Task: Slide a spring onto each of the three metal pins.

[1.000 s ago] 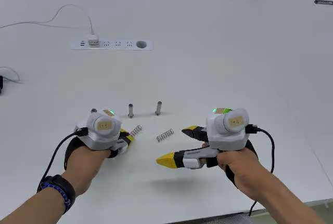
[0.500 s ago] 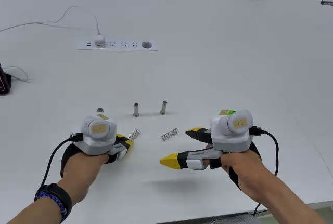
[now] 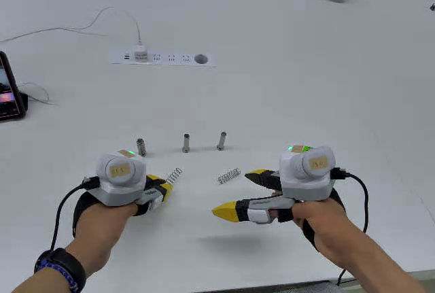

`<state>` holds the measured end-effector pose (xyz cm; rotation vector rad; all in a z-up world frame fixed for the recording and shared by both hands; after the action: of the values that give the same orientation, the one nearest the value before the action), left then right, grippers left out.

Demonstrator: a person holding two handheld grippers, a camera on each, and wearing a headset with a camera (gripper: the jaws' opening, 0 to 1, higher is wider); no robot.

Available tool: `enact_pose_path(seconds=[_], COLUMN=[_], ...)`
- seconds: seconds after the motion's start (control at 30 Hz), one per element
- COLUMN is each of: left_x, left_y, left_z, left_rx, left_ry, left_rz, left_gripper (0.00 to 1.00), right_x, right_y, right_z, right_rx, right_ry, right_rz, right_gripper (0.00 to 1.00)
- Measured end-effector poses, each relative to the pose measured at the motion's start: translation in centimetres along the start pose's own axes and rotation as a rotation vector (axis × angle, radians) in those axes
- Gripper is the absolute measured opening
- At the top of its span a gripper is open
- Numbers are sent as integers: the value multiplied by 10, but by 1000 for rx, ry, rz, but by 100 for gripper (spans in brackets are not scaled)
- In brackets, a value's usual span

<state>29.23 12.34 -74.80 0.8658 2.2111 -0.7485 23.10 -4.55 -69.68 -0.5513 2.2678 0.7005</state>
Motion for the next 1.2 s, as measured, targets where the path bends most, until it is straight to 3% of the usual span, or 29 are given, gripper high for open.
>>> enact_pose_path(seconds=[0.73, 0.97, 1.2], left_x=[-9, -10, -17], left_y=[6, 4, -1], left_z=[-49, -62, -71], left_rx=[-11, -6, 10], left_ry=[-42, -45, -64], left_rz=[70, 98, 111], left_gripper=[10, 10, 10], right_x=[-13, -20, -30], right_y=[16, 21, 28], right_z=[14, 20, 29], right_rx=[-71, -103, -138], right_ry=[-20, -36, -52], right_rz=[4, 7, 18], right_gripper=[72, 70, 67])
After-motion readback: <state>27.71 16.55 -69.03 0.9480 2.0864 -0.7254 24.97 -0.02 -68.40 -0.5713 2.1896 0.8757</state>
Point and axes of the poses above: the centre of the closed fingertips' face, and the gripper's own axes: z roughly forward along the fingers, y roughly to its left, x roughly out of its underside, the point moved 5 cm from there along -z, roughly backward along the fingers, and after that the axes turned 4 degrees about x, right-handed, at the moved point
